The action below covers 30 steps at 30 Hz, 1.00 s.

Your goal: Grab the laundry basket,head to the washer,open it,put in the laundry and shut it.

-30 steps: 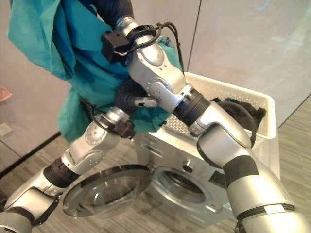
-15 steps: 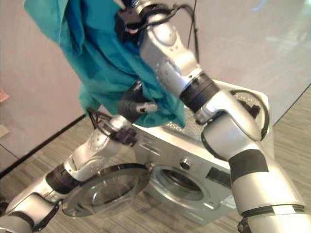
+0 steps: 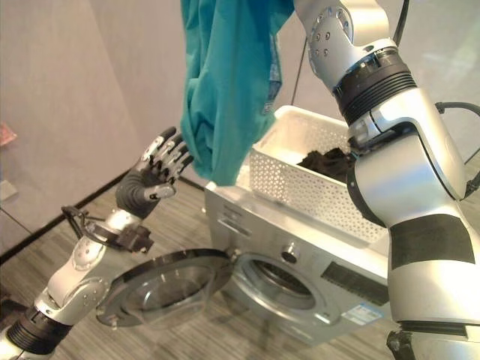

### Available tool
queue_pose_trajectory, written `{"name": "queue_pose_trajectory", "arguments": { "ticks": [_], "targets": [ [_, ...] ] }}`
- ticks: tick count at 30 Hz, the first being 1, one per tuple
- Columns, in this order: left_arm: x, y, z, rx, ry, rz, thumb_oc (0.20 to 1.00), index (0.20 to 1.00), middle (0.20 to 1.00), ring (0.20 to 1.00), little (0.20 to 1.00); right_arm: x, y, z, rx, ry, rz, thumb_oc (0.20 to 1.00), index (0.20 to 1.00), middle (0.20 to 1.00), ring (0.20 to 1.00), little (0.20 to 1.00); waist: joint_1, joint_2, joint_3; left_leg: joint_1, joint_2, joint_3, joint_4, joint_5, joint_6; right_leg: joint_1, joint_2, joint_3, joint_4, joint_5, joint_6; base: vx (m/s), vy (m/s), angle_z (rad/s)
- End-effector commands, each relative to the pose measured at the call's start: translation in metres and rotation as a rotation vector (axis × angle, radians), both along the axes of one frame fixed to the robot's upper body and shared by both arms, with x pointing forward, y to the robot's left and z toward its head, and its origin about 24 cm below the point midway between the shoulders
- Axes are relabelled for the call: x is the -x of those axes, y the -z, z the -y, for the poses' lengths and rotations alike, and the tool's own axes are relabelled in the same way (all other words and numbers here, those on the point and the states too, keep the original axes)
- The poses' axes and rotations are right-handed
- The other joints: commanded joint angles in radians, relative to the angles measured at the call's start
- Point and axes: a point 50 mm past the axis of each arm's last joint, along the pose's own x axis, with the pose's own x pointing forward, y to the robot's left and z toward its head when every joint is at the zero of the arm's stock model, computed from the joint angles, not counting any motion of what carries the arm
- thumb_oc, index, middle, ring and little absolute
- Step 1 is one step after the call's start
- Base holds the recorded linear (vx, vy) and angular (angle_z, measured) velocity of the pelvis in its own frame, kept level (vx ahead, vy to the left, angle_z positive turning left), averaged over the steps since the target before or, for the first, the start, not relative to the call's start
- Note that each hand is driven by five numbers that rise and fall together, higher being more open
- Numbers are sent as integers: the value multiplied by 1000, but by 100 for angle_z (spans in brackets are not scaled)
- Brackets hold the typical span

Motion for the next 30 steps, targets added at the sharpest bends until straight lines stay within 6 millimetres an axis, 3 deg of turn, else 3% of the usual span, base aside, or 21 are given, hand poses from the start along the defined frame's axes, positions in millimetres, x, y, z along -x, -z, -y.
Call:
{"name": "queue_pose_trajectory", "arguments": {
  "ticks": [1, 5, 9, 15, 19, 22, 30],
  "targets": [
    [-4, -16, -6, -20, -45, 93, 1000, 1000, 1000, 1000, 1000, 41, -42, -18, -22, -119, 215, 200, 200, 200, 200, 200, -4, -56, -44, 6, -2, 39, 4, 3, -26, 36, -17, 55, -2, 32, 40, 0, 0, 0],
    [-17, -2, -15, -84, -155, 52, 1000, 1000, 1000, 1000, 1000, 57, -27, -35, 13, -256, 273, 200, 200, 200, 200, 200, -22, -65, -39, 8, 7, 43, 4, 5, -31, 36, -5, 59, 2, 34, 34, -2, -23, -4],
    [-35, 3, -17, -114, -233, 37, 1000, 1000, 1000, 1000, 1000, 74, -18, -39, 28, -342, 331, 200, 200, 200, 200, 200, -43, -80, -31, 7, 20, 49, 4, 6, -38, 26, 6, 63, 14, 31, 29, -23, -41, -2],
    [-53, -17, -20, -96, -343, 113, 1000, 1000, 1000, 1000, 1000, 83, -9, -29, 22, -341, 374, 200, 200, 200, 200, 200, -47, -92, -30, 6, 29, 61, 4, 10, -46, 25, 17, 67, 4, 29, 27, -16, -23, -16],
    [-49, -29, -20, -71, -345, 167, 1000, 1000, 1000, 1000, 1000, 84, -10, -20, 22, -295, 392, 200, 200, 200, 200, 200, -43, -91, -28, 4, 29, 58, 4, 11, -48, 25, 18, 64, 3, 27, 26, 0, 0, 0],
    [-32, -45, -15, -23, -277, 251, 1000, 1000, 1000, 1000, 1000, 78, -11, -6, 51, -209, 389, 200, 200, 200, 200, 200, -35, -86, -27, -1, 25, 50, 4, 10, -47, 28, 15, 55, 1, 24, 26, 0, 7, 2],
    [-13, -45, -13, 19, -201, 273, 1000, 1000, 1000, 1000, 1000, 69, -17, 1, 59, -156, 365, 200, 200, 200, 200, 200, -25, -78, -21, -8, 17, 39, 4, 13, -44, 31, 10, 51, 0, 24, 25, 0, 0, 0]
  ]
}}
